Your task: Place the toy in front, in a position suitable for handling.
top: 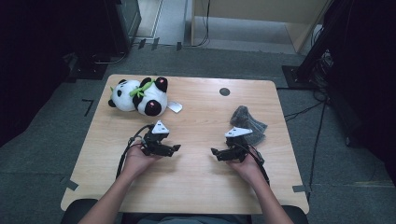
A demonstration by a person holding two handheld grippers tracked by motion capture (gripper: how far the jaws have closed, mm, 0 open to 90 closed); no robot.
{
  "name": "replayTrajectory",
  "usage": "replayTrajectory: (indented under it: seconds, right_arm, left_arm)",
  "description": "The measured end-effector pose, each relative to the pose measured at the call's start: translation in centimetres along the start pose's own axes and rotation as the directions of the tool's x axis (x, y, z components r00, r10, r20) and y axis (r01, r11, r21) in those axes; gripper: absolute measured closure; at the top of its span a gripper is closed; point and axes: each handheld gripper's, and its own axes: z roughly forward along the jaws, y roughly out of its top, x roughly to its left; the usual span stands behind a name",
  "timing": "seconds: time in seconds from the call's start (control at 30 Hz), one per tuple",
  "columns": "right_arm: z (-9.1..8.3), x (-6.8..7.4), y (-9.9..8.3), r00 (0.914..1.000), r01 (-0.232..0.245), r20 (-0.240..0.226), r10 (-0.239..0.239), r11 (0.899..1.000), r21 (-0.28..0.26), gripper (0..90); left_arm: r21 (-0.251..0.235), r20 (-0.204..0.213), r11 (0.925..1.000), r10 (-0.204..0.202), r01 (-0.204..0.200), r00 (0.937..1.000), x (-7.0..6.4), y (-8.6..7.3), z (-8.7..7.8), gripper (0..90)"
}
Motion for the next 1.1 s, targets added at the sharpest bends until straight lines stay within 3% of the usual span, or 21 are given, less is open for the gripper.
replayTrajectory:
  seconds: [0.37,0.6,0.67,0.73,0.87,0.97,1.1]
  right_arm:
    - [-0.8,-0.3,1.4,0.9991,0.007,-0.043,-0.007,1.0,-0.013,20.8]
    - [-0.9,0.3,2.2,0.998,0.055,-0.03,-0.055,0.998,-0.019,21.6]
    - [-1.0,0.4,2.5,0.9976,0.061,-0.03,-0.061,0.998,-0.017,21.6]
    - [-1.0,0.5,2.6,0.997,0.066,-0.04,-0.066,0.998,-0.013,21.6]
    - [-1.0,0.3,2.9,0.997,0.054,-0.056,-0.054,0.998,-0.011,22.6]
    - [-1.1,-0.1,2.8,0.9967,0.043,-0.069,-0.043,0.999,-0.01,25.4]
    - [-1.2,-0.6,2.8,0.9967,0.041,-0.069,-0.043,0.999,-0.021,31.4]
  left_arm:
    - [-0.023,0.005,0.9997,0.011,-0.011,0.9999,1.0,0.6,-1.7,24.0]
    - [-0.014,0.011,0.9999,0.009,-0.009,0.9999,2.3,1.0,-2.2,26.2]
    - [-0.015,0.023,0.9998,0.015,-0.015,0.9996,2.6,1.1,-2.5,34.5]
    - [-0.016,0.01,0.9997,0.02,-0.02,0.9997,2.9,1.3,-2.8,33.0]
    - [-0.032,0.036,0.9995,0.003,-0.002,0.9994,3.6,1.4,-3.5,25.6]
    - [-0.029,0.029,0.9996,0.007,-0.006,0.9996,4.0,1.6,-3.9,25.0]
    - [-0.059,0.015,0.9982,-0.006,0.007,0.9999,5.1,2.1,-4.6,34.1]
